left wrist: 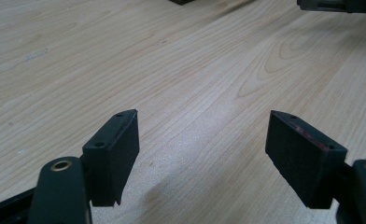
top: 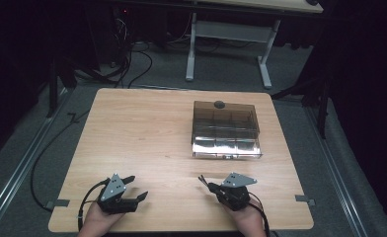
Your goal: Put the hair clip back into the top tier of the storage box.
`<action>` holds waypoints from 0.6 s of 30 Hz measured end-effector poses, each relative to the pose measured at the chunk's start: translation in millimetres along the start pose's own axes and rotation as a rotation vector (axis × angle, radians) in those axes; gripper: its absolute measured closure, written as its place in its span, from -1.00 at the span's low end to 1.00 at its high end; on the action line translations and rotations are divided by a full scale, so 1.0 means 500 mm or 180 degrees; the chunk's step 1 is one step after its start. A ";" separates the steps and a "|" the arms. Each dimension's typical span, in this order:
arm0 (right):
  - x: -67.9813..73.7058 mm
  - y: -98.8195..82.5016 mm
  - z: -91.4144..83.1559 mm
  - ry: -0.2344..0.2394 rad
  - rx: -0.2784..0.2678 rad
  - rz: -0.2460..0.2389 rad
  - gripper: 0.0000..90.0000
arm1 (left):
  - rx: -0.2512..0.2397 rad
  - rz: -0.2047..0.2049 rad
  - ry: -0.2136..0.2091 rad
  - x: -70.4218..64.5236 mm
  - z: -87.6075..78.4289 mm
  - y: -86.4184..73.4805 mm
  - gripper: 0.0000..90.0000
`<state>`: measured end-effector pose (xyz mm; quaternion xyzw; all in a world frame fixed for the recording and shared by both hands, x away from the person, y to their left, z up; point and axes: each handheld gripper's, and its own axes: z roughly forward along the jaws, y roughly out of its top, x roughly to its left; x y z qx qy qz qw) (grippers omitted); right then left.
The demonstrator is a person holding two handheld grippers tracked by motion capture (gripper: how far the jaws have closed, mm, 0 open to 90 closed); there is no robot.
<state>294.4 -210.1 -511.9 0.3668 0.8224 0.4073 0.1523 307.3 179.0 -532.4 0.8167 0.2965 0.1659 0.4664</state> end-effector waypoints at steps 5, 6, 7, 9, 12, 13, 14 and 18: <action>-0.030 -0.021 -0.028 -0.0177 0.0093 0.0019 0.95 | -0.0010 0.0002 0.0001 0.000 0.000 0.000 -0.41; -0.038 -0.028 -0.034 -0.0210 0.0093 0.0056 0.95 | -0.0007 0.0001 0.0002 0.000 0.000 0.000 -0.41; -0.053 -0.044 -0.047 -0.0259 0.0086 0.0146 0.95 | 0.0002 0.0000 0.0002 0.000 0.000 0.000 -0.41; -0.063 -0.057 -0.055 -0.0308 0.0088 0.0234 0.95 | 0.0010 -0.0003 0.0012 0.000 0.001 0.000 -0.41; -0.071 -0.065 -0.058 -0.0337 0.0085 0.0290 0.95 | 0.0013 -0.0008 0.0023 0.000 0.002 0.000 -0.41; -0.075 -0.068 -0.057 -0.0355 0.0097 0.0296 0.95 | 0.0013 -0.0006 0.0023 0.000 0.001 0.000 -0.41; -0.082 -0.072 -0.054 -0.0377 0.0133 0.0346 0.95 | 0.0013 -0.0007 0.0021 0.000 0.001 0.000 -0.41; -0.087 -0.076 -0.051 -0.0383 0.0163 0.0366 0.94 | 0.0008 -0.0003 0.0020 0.000 0.001 0.000 -0.41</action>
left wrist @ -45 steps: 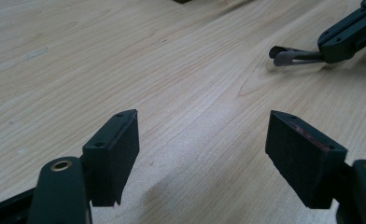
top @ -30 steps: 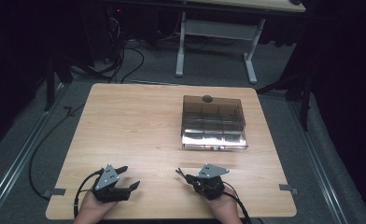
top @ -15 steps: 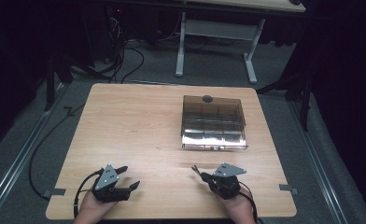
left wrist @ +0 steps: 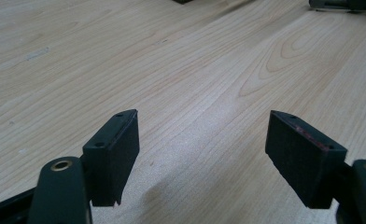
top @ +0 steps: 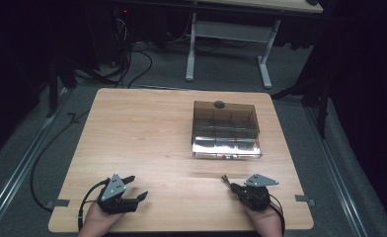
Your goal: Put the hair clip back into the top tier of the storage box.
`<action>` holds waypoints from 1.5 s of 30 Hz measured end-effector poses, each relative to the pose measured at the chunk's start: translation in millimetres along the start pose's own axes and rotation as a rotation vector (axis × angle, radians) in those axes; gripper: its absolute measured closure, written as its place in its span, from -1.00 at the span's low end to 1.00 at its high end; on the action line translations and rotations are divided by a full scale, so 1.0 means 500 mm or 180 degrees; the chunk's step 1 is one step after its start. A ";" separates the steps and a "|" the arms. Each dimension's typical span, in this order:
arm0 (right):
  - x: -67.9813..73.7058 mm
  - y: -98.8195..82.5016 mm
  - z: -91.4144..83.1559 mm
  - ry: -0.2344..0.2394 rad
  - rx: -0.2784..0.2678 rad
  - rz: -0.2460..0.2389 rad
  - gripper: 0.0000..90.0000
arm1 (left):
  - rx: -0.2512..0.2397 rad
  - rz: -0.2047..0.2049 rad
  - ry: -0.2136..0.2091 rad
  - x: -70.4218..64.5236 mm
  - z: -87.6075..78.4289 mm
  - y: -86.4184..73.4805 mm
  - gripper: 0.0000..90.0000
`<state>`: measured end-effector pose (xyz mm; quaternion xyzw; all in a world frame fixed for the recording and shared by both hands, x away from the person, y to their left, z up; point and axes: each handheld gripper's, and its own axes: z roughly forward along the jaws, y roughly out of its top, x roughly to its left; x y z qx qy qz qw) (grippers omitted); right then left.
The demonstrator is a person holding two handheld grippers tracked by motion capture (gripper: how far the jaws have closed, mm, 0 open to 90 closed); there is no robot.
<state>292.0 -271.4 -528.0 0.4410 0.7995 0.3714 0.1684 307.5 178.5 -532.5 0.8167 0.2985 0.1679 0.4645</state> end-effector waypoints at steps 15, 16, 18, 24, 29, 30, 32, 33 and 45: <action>0.002 0.022 -0.012 -0.0047 -0.0315 0.0104 1.00 | 0.0007 0.0004 -0.0020 0.000 0.001 0.000 -0.41; 0.002 0.026 -0.008 -0.0053 -0.0309 0.0127 1.00 | 0.0007 0.0005 -0.0021 0.000 0.000 0.000 -0.41; 0.003 0.030 0.005 -0.0049 -0.0262 0.0132 1.00 | 0.0005 0.0006 -0.0022 0.000 0.000 0.000 -0.41; 0.014 0.028 0.017 -0.0093 -0.0173 0.0040 1.00 | 0.0008 0.0000 -0.0021 0.000 0.001 0.000 -0.41; 0.015 0.025 0.019 -0.0050 -0.0151 0.0029 1.00 | 0.0012 -0.0003 -0.0018 0.000 0.001 0.000 -0.41; 0.015 0.025 0.019 -0.0050 -0.0151 0.0029 1.00 | 0.0018 -0.0001 -0.0021 0.000 0.001 0.000 -0.41; 0.018 0.025 0.020 -0.0037 -0.0131 0.0037 1.00 | 0.0012 -0.0003 -0.0018 0.000 0.001 0.000 -0.41; 0.018 0.025 0.020 -0.0030 -0.0130 0.0024 1.00 | 0.0012 -0.0003 -0.0019 0.000 0.001 0.000 -0.41; 0.027 0.027 0.011 -0.0001 -0.0207 -0.0031 1.00 | 0.0017 -0.0002 -0.0023 0.000 0.001 0.000 -0.41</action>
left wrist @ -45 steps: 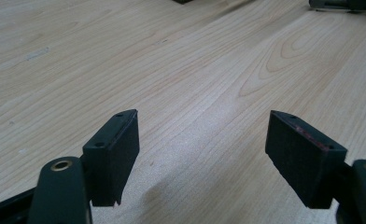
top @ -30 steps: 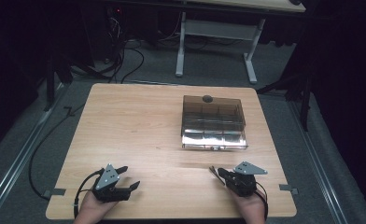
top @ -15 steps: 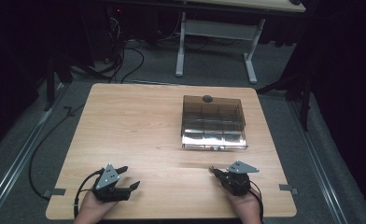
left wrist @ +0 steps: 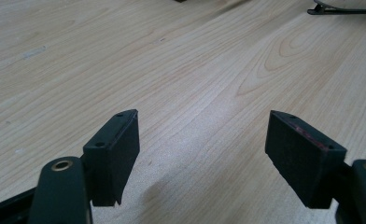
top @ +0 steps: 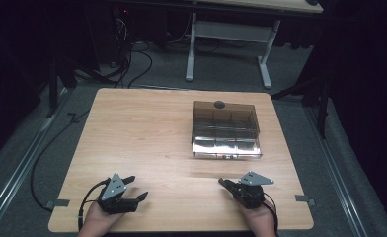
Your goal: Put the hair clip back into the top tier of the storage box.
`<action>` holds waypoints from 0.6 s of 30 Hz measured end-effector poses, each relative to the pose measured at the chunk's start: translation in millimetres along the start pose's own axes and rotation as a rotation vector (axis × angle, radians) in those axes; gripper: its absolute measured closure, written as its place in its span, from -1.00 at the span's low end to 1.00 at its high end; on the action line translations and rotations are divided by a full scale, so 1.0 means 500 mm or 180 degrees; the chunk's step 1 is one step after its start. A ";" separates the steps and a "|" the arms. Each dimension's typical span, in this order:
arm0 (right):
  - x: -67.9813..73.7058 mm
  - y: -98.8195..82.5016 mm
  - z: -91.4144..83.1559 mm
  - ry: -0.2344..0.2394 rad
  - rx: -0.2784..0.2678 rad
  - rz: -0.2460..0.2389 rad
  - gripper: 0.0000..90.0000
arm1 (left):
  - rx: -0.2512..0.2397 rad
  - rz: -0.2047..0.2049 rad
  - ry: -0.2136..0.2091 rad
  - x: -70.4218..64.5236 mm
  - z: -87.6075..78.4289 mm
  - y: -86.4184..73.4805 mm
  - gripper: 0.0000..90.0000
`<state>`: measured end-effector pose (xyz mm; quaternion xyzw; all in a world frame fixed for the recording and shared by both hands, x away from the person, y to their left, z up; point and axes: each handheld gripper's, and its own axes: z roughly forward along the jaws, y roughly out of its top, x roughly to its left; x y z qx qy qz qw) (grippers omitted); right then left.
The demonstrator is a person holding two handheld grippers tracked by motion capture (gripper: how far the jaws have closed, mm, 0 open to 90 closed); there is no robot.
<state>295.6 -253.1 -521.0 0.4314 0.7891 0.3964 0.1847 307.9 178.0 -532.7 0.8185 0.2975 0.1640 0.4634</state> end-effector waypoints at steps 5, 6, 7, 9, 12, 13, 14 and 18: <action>-0.018 -0.009 -0.011 -0.0038 -0.0009 0.0145 0.98 | 0.0003 0.0000 0.0015 0.000 0.000 0.000 -0.41; -0.018 -0.009 -0.011 -0.0038 -0.0009 0.0145 0.98 | 0.0004 0.0000 0.0016 0.000 0.000 0.000 -0.41; -0.019 -0.010 -0.012 -0.0039 0.0000 0.0152 0.97 | 0.0003 0.0003 0.0015 0.000 0.000 0.000 -0.41; -0.024 -0.014 -0.013 -0.0064 0.0041 0.0180 0.97 | -0.0004 0.0017 0.0018 -0.001 -0.001 0.000 -0.41; -0.029 -0.013 -0.019 -0.0121 0.0075 0.0220 0.92 | -0.0024 0.0021 0.0015 -0.001 -0.002 -0.001 -0.41; -0.032 -0.010 -0.022 -0.0138 0.0080 0.0211 0.88 | -0.0033 0.0016 0.0013 -0.001 -0.003 -0.001 -0.41; -0.034 -0.005 -0.025 -0.0153 0.0093 0.0221 0.86 | -0.0035 0.0019 0.0009 -0.001 -0.003 -0.001 -0.41; -0.044 0.007 -0.030 -0.0242 0.0226 0.0206 0.79 | -0.0037 0.0036 -0.0007 -0.002 -0.003 -0.001 -0.41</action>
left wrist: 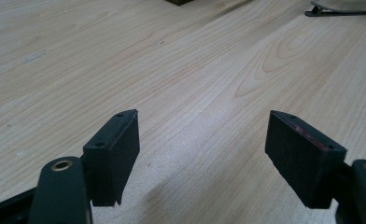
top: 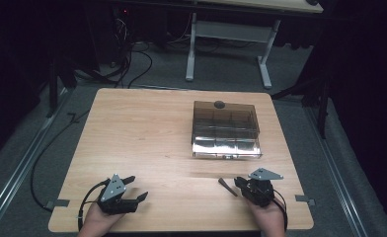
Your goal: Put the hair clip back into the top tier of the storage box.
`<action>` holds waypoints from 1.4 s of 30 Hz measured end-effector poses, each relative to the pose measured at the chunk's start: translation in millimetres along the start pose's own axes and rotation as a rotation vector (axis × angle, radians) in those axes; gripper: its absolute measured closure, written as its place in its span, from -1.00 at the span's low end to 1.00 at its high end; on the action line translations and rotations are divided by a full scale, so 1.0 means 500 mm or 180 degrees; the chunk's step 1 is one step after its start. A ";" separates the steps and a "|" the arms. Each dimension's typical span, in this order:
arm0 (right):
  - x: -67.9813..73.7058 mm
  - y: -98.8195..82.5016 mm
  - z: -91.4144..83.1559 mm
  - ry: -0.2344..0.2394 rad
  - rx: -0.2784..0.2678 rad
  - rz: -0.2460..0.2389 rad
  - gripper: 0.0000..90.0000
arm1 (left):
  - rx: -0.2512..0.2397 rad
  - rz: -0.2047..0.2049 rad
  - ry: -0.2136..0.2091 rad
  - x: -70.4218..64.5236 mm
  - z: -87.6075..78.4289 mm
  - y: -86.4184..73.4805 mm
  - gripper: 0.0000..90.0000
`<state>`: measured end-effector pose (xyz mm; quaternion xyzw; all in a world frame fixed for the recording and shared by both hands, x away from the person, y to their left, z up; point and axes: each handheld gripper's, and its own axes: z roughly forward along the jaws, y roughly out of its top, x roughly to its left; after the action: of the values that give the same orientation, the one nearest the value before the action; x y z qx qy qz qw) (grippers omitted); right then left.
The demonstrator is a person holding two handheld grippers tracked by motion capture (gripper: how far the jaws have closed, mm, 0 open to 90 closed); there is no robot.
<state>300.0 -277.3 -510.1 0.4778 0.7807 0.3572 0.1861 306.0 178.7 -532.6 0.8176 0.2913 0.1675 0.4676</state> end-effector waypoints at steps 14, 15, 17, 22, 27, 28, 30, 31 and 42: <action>-0.005 0.024 0.011 0.0000 0.0585 0.0027 0.53 | -0.0008 0.0043 -0.0076 -0.001 0.000 0.000 -0.41; -0.007 0.026 0.012 0.0015 0.0621 0.0041 0.53 | -0.0013 0.0041 -0.0077 -0.001 -0.001 0.000 -0.41; -0.011 0.029 0.014 0.0059 0.0681 0.0069 0.53 | -0.0012 0.0043 -0.0077 -0.001 -0.001 -0.001 -0.41; -0.010 0.038 0.015 0.0095 0.0830 0.0074 0.53 | -0.0005 0.0043 -0.0075 -0.001 -0.001 0.000 -0.41; -0.017 0.049 0.011 0.0134 0.0952 0.0084 0.53 | 0.0002 0.0034 -0.0066 0.000 -0.001 0.000 -0.41; -0.017 0.049 0.011 0.0134 0.0952 0.0084 0.53 | -0.0001 0.0035 -0.0065 -0.001 0.000 0.000 -0.41; -0.019 0.052 0.010 0.0143 0.0980 0.0090 0.52 | 0.0018 0.0046 -0.0070 -0.001 0.000 0.000 -0.41; -0.022 0.054 0.009 0.0152 0.1008 0.0086 0.52 | 0.0012 0.0050 -0.0066 -0.001 0.000 0.000 -0.41; -0.022 0.062 0.007 0.0167 0.1180 0.0017 0.51 | 0.0010 0.0057 -0.0075 -0.002 0.001 0.000 -0.41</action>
<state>326.6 -276.9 -490.1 0.4965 0.8364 0.2202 0.0735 305.7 177.7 -532.7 0.8229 0.2787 0.1615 0.4681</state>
